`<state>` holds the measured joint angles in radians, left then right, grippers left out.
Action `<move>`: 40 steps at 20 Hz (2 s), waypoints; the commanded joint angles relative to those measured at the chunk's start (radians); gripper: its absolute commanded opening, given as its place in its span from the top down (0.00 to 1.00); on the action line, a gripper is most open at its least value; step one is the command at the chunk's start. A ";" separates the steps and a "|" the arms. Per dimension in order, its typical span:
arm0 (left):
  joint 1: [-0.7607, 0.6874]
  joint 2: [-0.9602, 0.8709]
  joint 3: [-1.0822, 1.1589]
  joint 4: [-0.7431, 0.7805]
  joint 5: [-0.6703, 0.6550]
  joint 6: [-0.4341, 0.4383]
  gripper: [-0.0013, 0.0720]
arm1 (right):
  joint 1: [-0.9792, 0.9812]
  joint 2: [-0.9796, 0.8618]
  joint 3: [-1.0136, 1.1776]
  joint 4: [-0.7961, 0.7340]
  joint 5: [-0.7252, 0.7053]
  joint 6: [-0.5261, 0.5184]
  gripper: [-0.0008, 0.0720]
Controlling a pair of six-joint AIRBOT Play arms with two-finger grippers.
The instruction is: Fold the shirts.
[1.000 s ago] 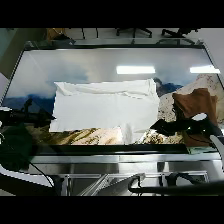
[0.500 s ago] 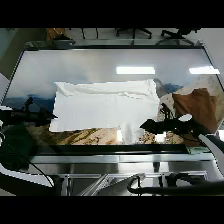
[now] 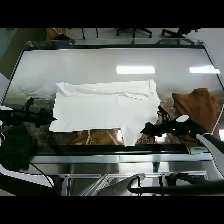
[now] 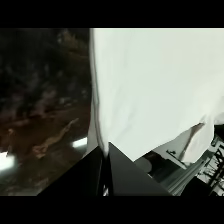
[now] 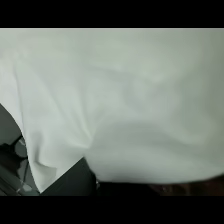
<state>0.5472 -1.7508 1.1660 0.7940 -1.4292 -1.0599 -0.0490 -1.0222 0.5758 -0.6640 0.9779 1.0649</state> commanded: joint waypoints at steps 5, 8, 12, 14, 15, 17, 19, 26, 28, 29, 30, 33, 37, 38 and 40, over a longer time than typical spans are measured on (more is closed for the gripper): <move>0.000 0.155 0.000 0.270 -0.040 -0.158 0.95 | -0.042 0.223 0.002 -0.259 0.147 0.228 0.96; 0.000 0.219 -0.001 0.312 -0.123 -0.185 0.95 | -0.042 0.375 0.002 -0.334 0.237 0.295 0.96; 0.000 0.301 -0.078 0.309 -0.155 -0.203 0.95 | -0.042 0.525 0.002 -0.354 0.228 0.306 0.96; 0.000 0.334 -0.106 0.271 -0.116 -0.206 0.95 | -0.042 0.538 0.016 -0.346 0.111 0.231 0.96; 0.000 0.336 -0.091 0.212 -0.112 -0.206 0.95 | -0.042 0.520 0.035 -0.326 0.042 0.188 0.96; -0.002 0.336 -0.031 0.088 -0.091 -0.206 0.95 | -0.042 0.432 0.103 -0.219 -0.072 0.066 0.97; -0.023 0.317 0.070 0.041 -0.052 -0.229 0.95 | -0.041 0.286 0.205 -0.097 -0.119 -0.078 0.96; -0.190 0.042 0.349 0.053 0.060 -0.235 0.95 | -0.040 -0.275 0.613 0.019 -0.163 -0.275 0.96; -0.210 -0.040 0.379 0.053 0.079 -0.235 0.95 | -0.041 -0.382 0.679 0.034 -0.169 -0.302 0.96; -0.214 -0.082 0.397 0.052 0.084 -0.235 0.95 | -0.041 -0.420 0.700 0.037 -0.171 -0.311 0.96; -0.221 -0.118 0.414 0.052 0.087 -0.235 0.95 | -0.041 -0.449 0.717 0.037 -0.169 -0.310 0.95; -0.233 -0.180 0.478 0.044 0.062 -0.239 0.73 | -0.061 -0.439 0.734 0.018 -0.151 -0.310 0.47; -0.233 -0.190 0.620 0.044 -0.048 -0.243 0.04 | -0.163 -0.366 0.740 -0.032 -0.074 -0.255 0.10; -0.226 -0.189 0.658 0.044 -0.076 -0.249 0.04 | -0.194 -0.366 0.740 -0.031 -0.049 -0.229 0.10; -0.209 -0.189 0.731 0.043 -0.123 -0.296 0.04 | -0.250 -0.389 0.740 -0.031 0.014 -0.184 0.10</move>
<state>0.3256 -1.9316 1.8015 0.8371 -1.4719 -1.3144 -0.2264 -1.4036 1.3109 -0.6872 0.9051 0.8181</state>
